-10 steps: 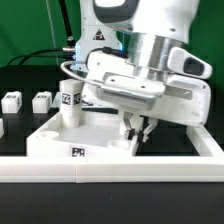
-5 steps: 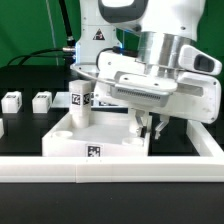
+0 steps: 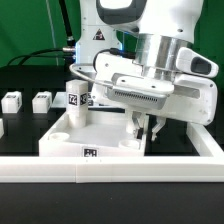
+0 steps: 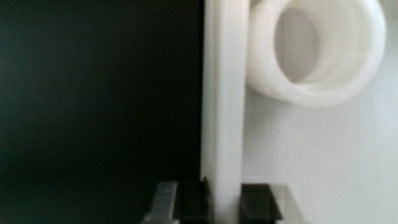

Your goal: Assemble square table

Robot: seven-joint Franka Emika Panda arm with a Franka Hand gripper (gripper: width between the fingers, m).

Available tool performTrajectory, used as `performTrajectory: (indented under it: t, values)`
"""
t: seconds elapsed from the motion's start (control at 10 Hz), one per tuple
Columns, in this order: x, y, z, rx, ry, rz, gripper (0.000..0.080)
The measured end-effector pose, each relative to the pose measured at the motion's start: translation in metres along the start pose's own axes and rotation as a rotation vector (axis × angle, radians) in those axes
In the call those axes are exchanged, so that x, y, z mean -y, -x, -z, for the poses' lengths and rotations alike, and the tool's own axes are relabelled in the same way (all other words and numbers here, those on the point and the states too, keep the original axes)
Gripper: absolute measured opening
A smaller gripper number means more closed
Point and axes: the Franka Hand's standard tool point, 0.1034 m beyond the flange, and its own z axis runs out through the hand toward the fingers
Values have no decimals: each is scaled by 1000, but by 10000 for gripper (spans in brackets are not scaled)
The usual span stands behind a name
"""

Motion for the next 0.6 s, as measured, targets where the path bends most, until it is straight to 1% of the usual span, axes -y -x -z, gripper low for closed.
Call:
performTrajectory:
  t: [0.1, 0.2, 0.3, 0.4, 0.5, 0.6]
  values:
    - [-6, -4, 1, -5, -23, 36, 64]
    - [-16, -7, 5, -1, -45, 74, 64]
    - [-24, -9, 9, 11, -45, 106, 64]
    - [-24, -12, 9, -1, -76, 122, 64]
    - [-26, -15, 8, -8, -93, 138, 64]
    - [-24, -15, 8, -8, -92, 133, 64]
